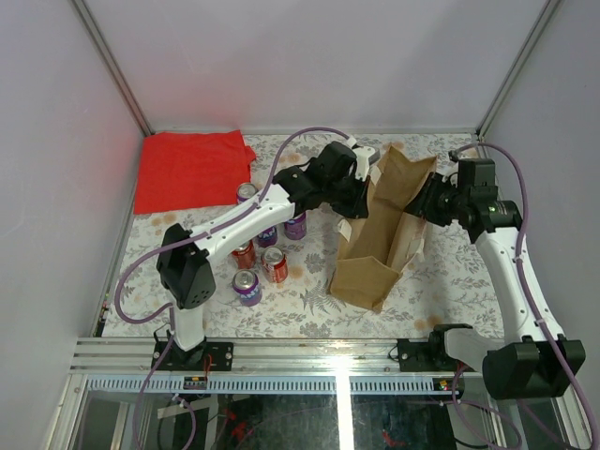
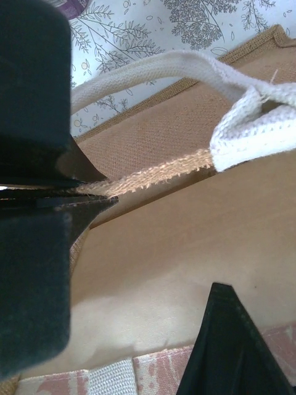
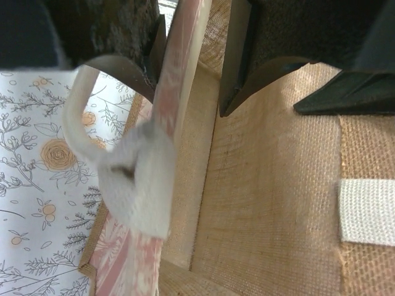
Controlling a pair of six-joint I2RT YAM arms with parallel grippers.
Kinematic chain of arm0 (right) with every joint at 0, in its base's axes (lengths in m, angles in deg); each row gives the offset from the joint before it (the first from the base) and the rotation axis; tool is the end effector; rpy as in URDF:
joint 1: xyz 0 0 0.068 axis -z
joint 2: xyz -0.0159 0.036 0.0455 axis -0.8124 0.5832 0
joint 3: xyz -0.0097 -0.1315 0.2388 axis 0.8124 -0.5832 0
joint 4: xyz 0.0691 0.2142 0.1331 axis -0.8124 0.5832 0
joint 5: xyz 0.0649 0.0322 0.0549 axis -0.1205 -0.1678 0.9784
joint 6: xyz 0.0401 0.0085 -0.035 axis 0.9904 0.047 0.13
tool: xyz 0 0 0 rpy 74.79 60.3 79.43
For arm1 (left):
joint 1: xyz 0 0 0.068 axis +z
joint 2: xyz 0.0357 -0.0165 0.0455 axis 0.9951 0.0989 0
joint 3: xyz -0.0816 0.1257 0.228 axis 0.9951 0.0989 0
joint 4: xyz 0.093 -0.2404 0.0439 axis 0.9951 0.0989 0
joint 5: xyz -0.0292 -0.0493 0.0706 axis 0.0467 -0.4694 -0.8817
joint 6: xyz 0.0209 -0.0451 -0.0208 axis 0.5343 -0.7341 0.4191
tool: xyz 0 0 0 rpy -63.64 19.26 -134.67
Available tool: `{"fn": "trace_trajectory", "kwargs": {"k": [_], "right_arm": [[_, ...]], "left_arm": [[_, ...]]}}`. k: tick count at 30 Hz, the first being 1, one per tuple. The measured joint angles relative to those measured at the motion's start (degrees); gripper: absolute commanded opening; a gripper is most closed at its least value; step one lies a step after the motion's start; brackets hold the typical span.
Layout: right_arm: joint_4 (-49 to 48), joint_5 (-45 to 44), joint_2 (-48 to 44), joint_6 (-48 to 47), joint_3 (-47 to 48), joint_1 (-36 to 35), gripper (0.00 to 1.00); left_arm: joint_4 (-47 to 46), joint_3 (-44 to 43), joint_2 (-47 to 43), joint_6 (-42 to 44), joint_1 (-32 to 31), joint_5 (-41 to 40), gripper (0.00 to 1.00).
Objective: Place the beverage into the canvas bag
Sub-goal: Adjust the canvas bag at the center of the board.
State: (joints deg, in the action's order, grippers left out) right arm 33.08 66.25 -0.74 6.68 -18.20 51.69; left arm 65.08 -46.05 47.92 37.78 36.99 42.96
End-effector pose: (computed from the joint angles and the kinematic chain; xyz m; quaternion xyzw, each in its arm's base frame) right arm 0.2327 0.0200 0.3459 0.1260 0.8861 0.2228 0.3864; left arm 0.2871 -0.3256 0.3330 0.2896 0.8473 -0.3320 0.2967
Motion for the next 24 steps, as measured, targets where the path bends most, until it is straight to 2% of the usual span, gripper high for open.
{"fn": "trace_trajectory", "kwargs": {"k": [3, 10, 12, 14, 15, 20, 24], "right_arm": [[-0.79, 0.68, 2.36, 0.00, 0.00, 0.00, 0.34], [0.70, 0.63, 3.85, 0.94, -0.59, 0.00, 0.33], [1.86, 0.24, 2.47, 1.18, -1.22, 0.00, 0.23], [2.49, 0.11, 1.33, 1.31, -1.92, 0.00, 0.05], [2.84, -0.22, 0.87, 1.40, -2.23, 0.00, 0.00], [7.15, -4.37, 2.03, 0.50, -0.74, -0.07, 0.00], [15.63, -12.26, 6.88, -2.64, 8.59, -0.15, 0.00]], "left_arm": [[0.00, 0.00, 0.11, -0.17, -0.15, 0.00, 0.00], [0.00, 0.17, 0.11, -0.79, -0.31, -0.81, 0.00], [0.02, 0.28, 0.11, -1.11, -0.31, -1.31, 0.00], [0.00, 0.31, 0.11, -1.40, -0.31, -1.77, 0.00], [0.02, 0.31, 0.11, -1.53, -0.31, -2.23, 0.00], [0.85, 0.31, 0.00, -1.60, -0.24, -6.29, 0.00], [2.54, 0.42, -1.11, -0.92, -0.22, -11.76, 0.00]]}}
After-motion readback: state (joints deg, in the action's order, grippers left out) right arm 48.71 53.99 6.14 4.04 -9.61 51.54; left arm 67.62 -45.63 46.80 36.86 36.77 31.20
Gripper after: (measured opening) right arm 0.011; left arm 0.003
